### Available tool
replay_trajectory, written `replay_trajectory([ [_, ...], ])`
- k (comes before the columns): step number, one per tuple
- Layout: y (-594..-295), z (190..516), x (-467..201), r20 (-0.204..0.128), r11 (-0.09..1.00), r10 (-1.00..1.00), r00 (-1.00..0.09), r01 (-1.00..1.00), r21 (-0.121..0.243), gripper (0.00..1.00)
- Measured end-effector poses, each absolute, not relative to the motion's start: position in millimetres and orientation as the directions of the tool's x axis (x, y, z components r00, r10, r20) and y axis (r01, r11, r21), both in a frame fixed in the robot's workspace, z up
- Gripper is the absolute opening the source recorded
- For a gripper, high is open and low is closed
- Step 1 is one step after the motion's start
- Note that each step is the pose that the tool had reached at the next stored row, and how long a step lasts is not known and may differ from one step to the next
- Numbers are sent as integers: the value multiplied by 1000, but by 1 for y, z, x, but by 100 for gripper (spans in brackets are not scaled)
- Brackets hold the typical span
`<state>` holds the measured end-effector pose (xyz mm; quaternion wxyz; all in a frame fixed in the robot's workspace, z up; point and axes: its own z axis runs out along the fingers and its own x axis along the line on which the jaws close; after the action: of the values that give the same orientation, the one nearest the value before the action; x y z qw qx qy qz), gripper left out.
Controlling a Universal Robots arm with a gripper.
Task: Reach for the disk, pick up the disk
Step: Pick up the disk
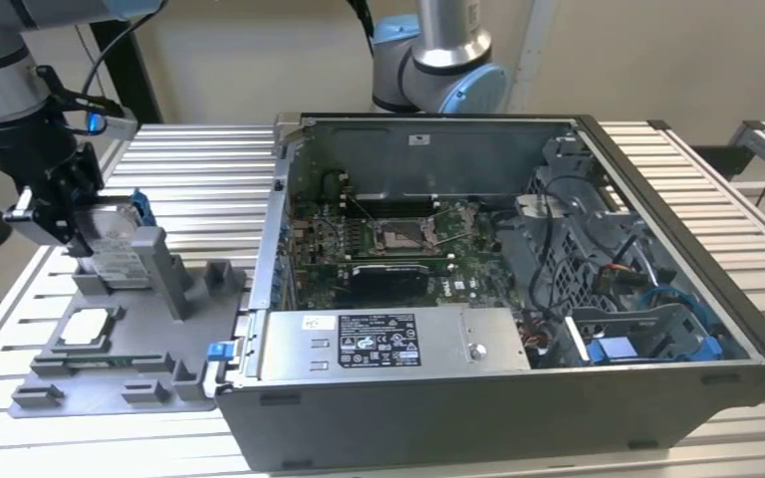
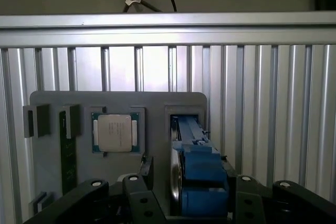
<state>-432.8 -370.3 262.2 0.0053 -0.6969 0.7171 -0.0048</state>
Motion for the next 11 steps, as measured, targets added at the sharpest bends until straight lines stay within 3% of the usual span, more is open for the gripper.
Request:
replay_trajectory([
  [11, -370, 262, -433, -1, 29, -1000, -29, -999, -14, 0],
])
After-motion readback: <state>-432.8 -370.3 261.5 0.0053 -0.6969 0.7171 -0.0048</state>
